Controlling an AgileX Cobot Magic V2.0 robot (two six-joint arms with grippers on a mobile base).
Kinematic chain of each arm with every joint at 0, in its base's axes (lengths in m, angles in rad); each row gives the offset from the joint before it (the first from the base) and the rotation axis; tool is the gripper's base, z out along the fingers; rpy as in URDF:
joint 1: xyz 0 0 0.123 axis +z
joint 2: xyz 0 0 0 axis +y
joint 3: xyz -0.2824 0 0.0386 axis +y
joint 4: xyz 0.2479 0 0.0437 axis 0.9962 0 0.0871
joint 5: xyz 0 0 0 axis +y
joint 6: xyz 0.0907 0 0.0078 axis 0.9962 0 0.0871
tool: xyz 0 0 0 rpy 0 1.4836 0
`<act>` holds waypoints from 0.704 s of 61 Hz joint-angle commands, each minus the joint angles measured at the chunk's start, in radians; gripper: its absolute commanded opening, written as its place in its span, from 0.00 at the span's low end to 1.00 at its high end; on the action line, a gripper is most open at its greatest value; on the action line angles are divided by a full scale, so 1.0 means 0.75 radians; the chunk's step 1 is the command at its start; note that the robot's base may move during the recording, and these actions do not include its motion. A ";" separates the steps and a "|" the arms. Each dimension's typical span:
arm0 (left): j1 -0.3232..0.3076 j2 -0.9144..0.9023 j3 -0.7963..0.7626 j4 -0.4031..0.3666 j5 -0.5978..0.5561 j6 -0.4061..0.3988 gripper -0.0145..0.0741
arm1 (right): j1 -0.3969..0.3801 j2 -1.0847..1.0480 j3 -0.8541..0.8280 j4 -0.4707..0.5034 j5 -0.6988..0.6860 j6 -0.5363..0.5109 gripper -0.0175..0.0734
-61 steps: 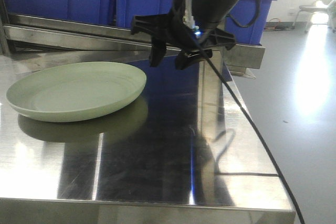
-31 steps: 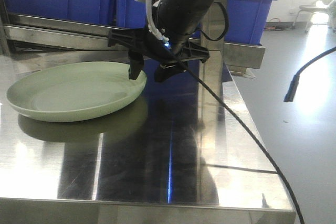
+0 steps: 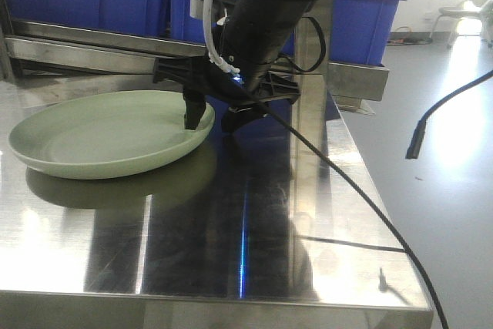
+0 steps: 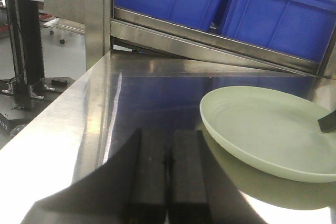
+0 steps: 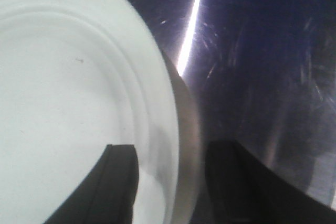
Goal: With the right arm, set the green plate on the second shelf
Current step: 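Lower the right gripper onto the green plate's rim and close it, then lift the gripped green plate up off the table with the right gripper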
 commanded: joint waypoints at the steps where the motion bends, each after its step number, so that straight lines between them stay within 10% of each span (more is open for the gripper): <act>1: -0.011 -0.028 0.053 -0.006 -0.120 0.000 0.30 | 0.008 -0.064 -0.048 0.012 -0.059 -0.004 0.64; 15: -0.011 -0.028 0.053 -0.006 -0.120 0.000 0.30 | 0.010 -0.071 -0.048 0.012 -0.061 -0.004 0.23; 43: -0.011 -0.028 0.053 -0.006 -0.120 0.000 0.30 | -0.062 -0.333 0.010 -0.046 -0.068 -0.005 0.25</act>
